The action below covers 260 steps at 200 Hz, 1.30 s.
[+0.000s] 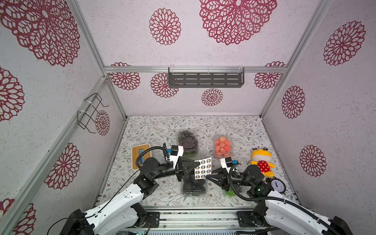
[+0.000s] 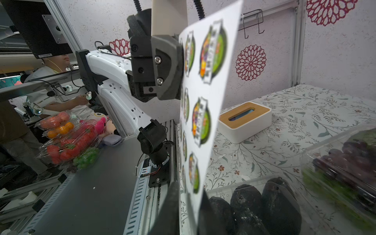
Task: Label fruit boxes
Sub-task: Pick up the label sticker from the center of the board, then adjust the label sticker.
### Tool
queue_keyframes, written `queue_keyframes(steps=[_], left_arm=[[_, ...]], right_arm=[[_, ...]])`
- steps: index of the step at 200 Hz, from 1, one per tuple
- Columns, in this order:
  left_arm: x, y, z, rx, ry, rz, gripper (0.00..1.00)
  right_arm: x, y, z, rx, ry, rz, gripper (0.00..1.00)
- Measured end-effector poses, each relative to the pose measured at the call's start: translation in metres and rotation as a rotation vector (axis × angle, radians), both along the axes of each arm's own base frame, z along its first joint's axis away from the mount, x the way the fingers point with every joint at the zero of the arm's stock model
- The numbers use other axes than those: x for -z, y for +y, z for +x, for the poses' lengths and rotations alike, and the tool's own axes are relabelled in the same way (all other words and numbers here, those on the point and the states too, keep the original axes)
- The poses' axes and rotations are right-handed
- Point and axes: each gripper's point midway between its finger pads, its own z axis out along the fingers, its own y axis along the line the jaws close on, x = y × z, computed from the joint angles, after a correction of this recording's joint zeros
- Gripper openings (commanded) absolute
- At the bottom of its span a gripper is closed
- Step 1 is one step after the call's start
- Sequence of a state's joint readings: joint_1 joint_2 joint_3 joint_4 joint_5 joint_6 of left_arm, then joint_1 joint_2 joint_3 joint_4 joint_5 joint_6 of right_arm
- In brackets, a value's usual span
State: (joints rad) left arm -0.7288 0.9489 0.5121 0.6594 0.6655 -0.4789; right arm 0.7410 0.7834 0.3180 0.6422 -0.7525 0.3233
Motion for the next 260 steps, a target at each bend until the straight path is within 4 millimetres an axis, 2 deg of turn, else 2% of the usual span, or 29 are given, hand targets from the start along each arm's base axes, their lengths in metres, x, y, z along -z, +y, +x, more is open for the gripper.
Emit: queue_keyframes(steps=[13,29,45,61,78,87,101,147,172,196,225,237,240,248,260], left_arm=[[0.001,0.000,0.000,0.001,0.003,0.006,0.00],[0.003,-0.002,0.000,0.006,0.011,0.028,0.00],[-0.001,-0.004,-0.001,0.022,0.004,0.046,0.00],[-0.008,-0.008,-0.001,0.041,-0.013,0.057,0.00],[-0.012,-0.011,0.001,0.052,-0.022,0.074,0.00],[-0.013,-0.012,0.003,0.056,-0.027,0.082,0.00],[-0.011,-0.010,0.009,0.059,-0.023,0.089,0.00],[0.003,-0.002,0.039,0.027,0.027,0.118,0.00],[0.003,-0.003,0.042,0.038,0.030,0.119,0.00],[0.000,-0.001,0.042,0.046,0.021,0.109,0.00],[-0.002,0.001,0.044,0.057,0.014,0.102,0.00],[-0.002,0.002,0.045,0.056,0.018,0.100,0.33],[-0.002,0.003,0.046,0.055,0.017,0.100,0.38],[-0.004,0.005,0.047,0.057,0.021,0.095,0.42],[-0.009,0.011,0.051,0.048,0.016,0.074,0.40]], right_arm=[[-0.002,0.000,0.004,0.014,-0.003,-0.005,0.72],[-0.013,-0.001,0.011,0.035,-0.018,-0.005,0.72],[-0.037,0.000,0.020,0.046,-0.060,0.009,0.72],[-0.061,0.003,0.027,0.037,-0.109,0.025,0.63],[-0.078,0.005,0.032,-0.004,-0.136,0.035,0.44],[-0.084,0.007,0.035,-0.030,-0.154,0.035,0.37],[-0.086,0.010,0.038,-0.075,-0.147,0.030,0.27],[-0.079,0.016,0.050,-0.171,-0.088,0.019,0.22],[-0.080,0.020,0.052,-0.213,-0.074,0.024,0.21],[-0.082,0.023,0.056,-0.224,-0.072,0.024,0.00],[-0.084,0.026,0.061,-0.234,-0.073,0.023,0.00],[-0.084,0.027,0.064,-0.233,-0.073,0.022,0.00],[-0.083,0.027,0.064,-0.233,-0.073,0.022,0.00],[-0.082,0.027,0.066,-0.231,-0.070,0.021,0.00],[-0.080,0.027,0.069,-0.228,-0.067,0.019,0.00]])
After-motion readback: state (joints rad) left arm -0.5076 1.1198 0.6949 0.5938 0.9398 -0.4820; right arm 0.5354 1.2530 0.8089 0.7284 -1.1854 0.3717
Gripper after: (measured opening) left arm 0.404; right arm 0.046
